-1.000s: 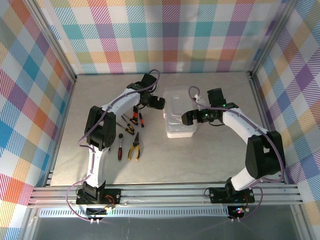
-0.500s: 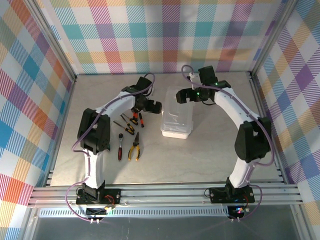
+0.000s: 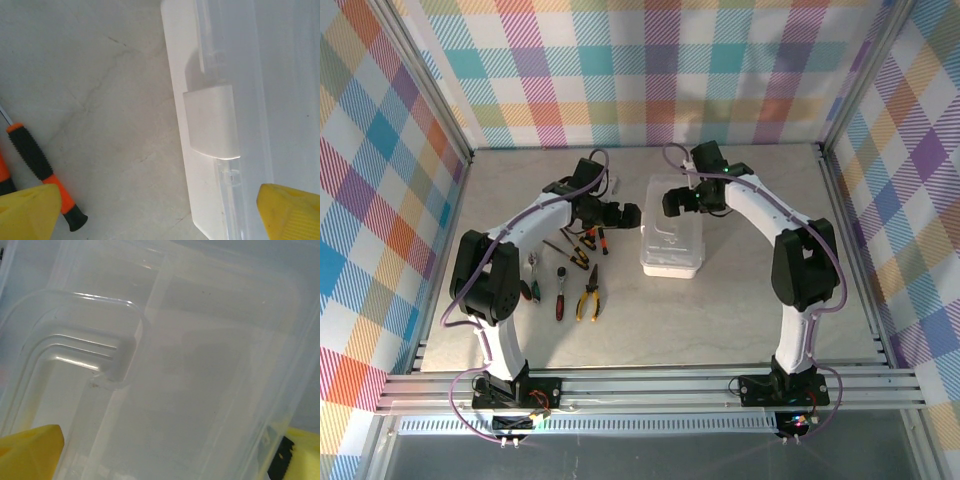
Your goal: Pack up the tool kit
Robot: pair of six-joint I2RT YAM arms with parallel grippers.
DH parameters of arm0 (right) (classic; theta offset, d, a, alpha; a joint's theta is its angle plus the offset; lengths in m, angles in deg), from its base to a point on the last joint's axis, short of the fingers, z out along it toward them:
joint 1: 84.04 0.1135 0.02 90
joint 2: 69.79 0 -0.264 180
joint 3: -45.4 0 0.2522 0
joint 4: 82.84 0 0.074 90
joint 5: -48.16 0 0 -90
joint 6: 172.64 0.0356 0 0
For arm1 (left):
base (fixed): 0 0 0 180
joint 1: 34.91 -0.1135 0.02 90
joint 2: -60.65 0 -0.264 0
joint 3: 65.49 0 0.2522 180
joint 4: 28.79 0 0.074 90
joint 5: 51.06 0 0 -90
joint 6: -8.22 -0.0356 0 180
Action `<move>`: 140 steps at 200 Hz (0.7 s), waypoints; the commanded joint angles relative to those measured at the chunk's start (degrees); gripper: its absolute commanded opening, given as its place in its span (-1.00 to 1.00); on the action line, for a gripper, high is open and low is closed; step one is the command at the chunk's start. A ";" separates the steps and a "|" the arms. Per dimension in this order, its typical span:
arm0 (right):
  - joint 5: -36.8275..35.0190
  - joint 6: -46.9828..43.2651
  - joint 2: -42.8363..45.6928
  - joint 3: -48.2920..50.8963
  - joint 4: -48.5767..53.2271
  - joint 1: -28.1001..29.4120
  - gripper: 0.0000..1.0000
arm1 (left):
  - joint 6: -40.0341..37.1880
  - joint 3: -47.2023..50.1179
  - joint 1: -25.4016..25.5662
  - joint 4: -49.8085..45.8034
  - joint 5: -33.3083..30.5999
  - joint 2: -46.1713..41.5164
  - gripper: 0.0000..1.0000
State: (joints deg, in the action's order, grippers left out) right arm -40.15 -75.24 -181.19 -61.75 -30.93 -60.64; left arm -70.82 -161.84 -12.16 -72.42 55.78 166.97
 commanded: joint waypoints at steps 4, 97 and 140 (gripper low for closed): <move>-1.01 1.42 -1.66 2.80 2.92 0.42 0.98 | 1.43 0.59 -0.07 1.21 1.89 -0.77 0.99; 5.07 3.90 -1.01 7.32 -0.63 -1.67 0.72 | 1.26 1.02 -0.40 1.92 1.92 -1.25 0.99; 13.08 4.51 3.82 14.89 -6.92 -6.06 0.50 | 1.05 0.61 -0.68 1.87 1.97 -1.47 0.99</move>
State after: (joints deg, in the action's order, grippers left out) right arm -34.03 -71.00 -176.99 -53.18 -39.26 -64.19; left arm -69.75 -161.51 -12.25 -70.85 56.50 166.97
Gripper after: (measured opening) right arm 0.842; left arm 0.997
